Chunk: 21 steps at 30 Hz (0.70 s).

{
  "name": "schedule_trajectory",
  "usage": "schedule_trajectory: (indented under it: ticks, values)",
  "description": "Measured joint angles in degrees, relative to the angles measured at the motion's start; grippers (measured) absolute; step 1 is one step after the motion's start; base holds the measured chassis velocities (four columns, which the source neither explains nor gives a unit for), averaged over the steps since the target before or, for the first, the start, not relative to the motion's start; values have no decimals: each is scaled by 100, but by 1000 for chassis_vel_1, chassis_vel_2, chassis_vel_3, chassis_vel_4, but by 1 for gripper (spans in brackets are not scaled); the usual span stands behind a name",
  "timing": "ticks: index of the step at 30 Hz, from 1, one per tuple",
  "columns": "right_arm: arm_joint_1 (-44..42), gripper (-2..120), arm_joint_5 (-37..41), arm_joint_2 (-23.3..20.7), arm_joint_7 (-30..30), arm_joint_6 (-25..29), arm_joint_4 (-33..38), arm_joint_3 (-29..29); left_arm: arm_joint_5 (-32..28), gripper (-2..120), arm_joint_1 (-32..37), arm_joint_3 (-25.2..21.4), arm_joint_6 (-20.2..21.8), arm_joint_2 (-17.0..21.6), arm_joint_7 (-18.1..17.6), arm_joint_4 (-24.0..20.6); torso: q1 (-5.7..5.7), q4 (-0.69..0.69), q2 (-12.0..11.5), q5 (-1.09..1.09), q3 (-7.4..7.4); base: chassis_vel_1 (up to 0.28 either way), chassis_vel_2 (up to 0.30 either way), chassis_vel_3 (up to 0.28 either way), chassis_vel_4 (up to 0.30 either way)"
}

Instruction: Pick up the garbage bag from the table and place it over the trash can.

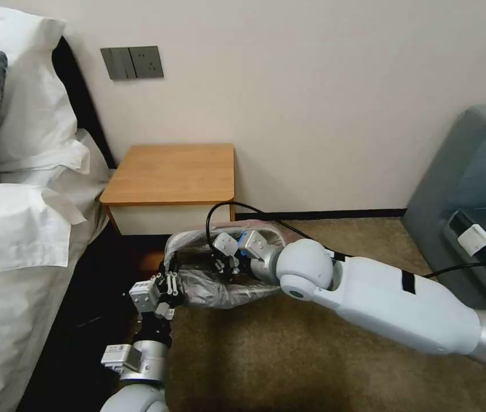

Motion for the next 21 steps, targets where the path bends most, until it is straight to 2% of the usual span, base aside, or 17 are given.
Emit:
schedule_trajectory:
  ticks: [1, 4, 8, 9, 11, 13, 14, 15, 16, 17, 19, 20, 21]
  values:
    - [0, 0, 0, 0, 0, 0, 0, 0, 0, 9, 0, 0, 0, 0, 0, 0, 0, 0, 0, 0, 0, 0, 0, 0, 0]
    - [-269, 0, 808, -236, 273, -27, 369, 436, -257, 9, -46, -39, 184, 5, -142, 60, 0, 1, 0, 1, 0, 0, 0, 0, 0]
    - [-538, 0, 1033, -440, 391, 30, 656, 791, -407, 9, -67, -69, 378, 30, -291, 86, 0, -1, 0, 1, 0, 0, 0, 0, 0]
    - [-787, 0, 1034, -624, 455, 212, 926, 1047, -555, 9, -86, -84, 538, 59, -387, 125, 0, -1, 0, 3, 0, 0, 0, 0, 0]
    - [-1180, 0, 678, -915, 539, 673, 1320, 1325, -727, 9, -113, -84, 772, 95, -535, 205, 0, -2, 0, 0, 0, 0, 0, 0, 0]
    - [-1255, 0, 568, -964, 550, 768, 1375, 1372, -752, 9, -118, -81, 819, 103, -563, 220, 0, -1, 0, 0, 0, 0, 0, 0, 0]
    - [-1698, 0, -143, -1133, 619, 1189, 1557, 1698, -788, 9, -128, -57, 982, 126, -655, 264, 0, -1, 0, 0, 0, 0, 0, 0, 0]
    - [-2104, 0, -724, -1181, 627, 1357, 1626, 2101, -797, 9, -125, -29, 1083, 152, -684, 289, 0, 0, 0, 0, -1, 0, 0, 0, 0]
    - [-2104, 0, -724, -1181, 627, 1357, 1626, 2101, -797, 9, -125, -29, 1083, 152, -684, 289, 0, 0, 0, 0, -1, 0, 0, 0, 0]
    - [-2552, 0, -1118, -1181, 616, 1451, 1692, 2506, -798, 9, -116, -9, 1138, 169, -694, 306, 0, 0, 0, 1, 0, 0, 0, 0, 0]
    - [-3671, 10, -1853, -1097, 617, 1691, 1833, 3405, -822, 9, -80, 33, 1211, 211, -712, 327, 0, -2, 0, 2, -1, 0, 0, 0, 0]
    - [-4003, 14, -2084, -1043, 612, 1797, 1868, 3646, -854, 9, -64, 49, 1232, 224, -715, 327, 0, -2, 0, 1, -1, 0, 0, 0, 0]
    - [-4003, 14, -2084, -1043, 612, 1797, 1868, 3646, -854, 9, -64, 49, 1232, 224, -715, 327, 0, -2, 0, 1, -1, 0, 0, 0, 0]
